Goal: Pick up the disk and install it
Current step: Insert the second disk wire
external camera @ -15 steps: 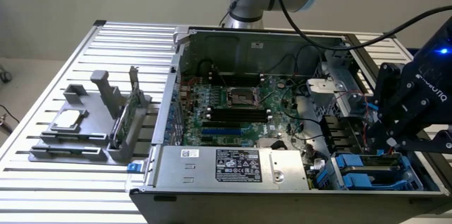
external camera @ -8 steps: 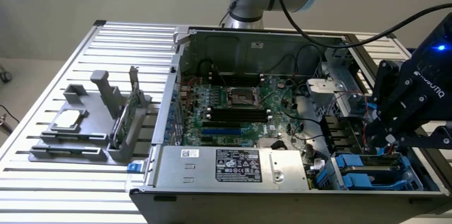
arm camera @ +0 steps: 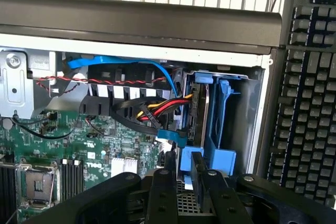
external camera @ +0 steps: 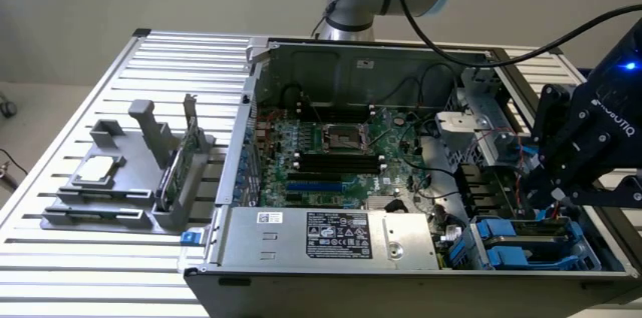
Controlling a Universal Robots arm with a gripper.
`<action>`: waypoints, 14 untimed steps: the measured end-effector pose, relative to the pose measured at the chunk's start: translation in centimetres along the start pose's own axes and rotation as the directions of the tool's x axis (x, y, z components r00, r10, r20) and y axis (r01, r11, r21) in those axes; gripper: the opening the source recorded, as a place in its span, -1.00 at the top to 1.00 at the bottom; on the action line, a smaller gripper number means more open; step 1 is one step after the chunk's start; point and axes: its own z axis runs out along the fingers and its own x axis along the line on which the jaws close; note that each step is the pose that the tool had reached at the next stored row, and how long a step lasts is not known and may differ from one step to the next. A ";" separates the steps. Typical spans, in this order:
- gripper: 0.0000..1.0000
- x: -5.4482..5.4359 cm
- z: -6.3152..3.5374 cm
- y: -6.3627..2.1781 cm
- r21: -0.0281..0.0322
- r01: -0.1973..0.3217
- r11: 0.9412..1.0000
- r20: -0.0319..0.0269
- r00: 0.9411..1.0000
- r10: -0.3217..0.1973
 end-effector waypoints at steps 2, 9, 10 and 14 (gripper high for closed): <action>0.47 0.1 0.13 0.04 -0.001 0.000 1.000 0.002 1.000 0.000; 0.47 0.4 0.46 0.29 -0.005 0.000 1.000 0.008 1.000 0.000; 0.47 0.5 0.50 0.32 -0.005 -0.001 1.000 0.010 1.000 0.001; 0.47 0.5 0.64 0.43 -0.004 -0.001 1.000 0.017 1.000 0.001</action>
